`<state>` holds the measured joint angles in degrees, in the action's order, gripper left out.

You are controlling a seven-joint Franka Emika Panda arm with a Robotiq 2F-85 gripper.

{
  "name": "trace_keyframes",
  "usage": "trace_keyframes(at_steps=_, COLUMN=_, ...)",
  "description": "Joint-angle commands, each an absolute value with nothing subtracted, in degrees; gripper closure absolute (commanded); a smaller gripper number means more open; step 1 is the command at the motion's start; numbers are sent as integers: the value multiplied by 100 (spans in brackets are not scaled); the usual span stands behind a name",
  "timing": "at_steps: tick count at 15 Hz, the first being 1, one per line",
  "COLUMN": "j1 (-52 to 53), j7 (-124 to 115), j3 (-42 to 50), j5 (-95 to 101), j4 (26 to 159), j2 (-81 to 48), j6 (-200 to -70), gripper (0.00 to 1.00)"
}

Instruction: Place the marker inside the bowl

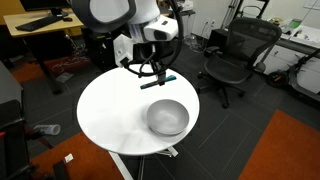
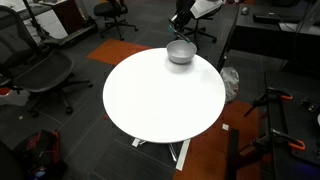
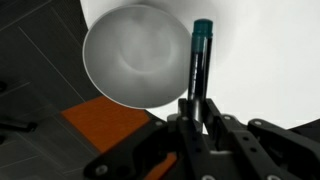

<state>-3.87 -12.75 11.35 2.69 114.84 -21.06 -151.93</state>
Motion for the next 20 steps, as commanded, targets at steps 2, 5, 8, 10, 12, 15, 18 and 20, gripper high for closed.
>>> trace_keyframes(at_steps=2, j1=-504, j7=-1441, j3=1275, j5=287, j4=10739, j2=-2613, j6=-14655, gripper=95)
trace_keyframes(at_steps=5, j1=-595, j7=-1452, j3=1318, j5=260, j4=10382, j2=-2937, j6=-14415, gripper=95)
trace_keyframes(at_steps=8, j1=-643, j7=-1499, j3=1362, j5=275, j4=10127, j2=-3184, j6=-14222, gripper=95)
trace_keyframes(at_steps=10, j1=-657, j7=-1560, j3=1378, j5=280, j4=10001, j2=-3312, j6=-14106, gripper=95)
trace_keyframes(at_steps=12, j1=-662, j7=-1588, j3=1382, j5=280, j4=9918, j2=-3400, j6=-14021, gripper=95)
trace_keyframes(at_steps=15, j1=-633, j7=-1676, j3=1419, j5=312, j4=9859, j2=-3455, j6=-13876, gripper=95)
trace_keyframes(at_steps=18, j1=-648, j7=-1741, j3=1410, j5=303, j4=9850, j2=-3498, j6=-13801, gripper=95)
trace_keyframes(at_steps=20, j1=-670, j7=-1772, j3=1394, j5=275, j4=9853, j2=-3556, j6=-13822, gripper=95)
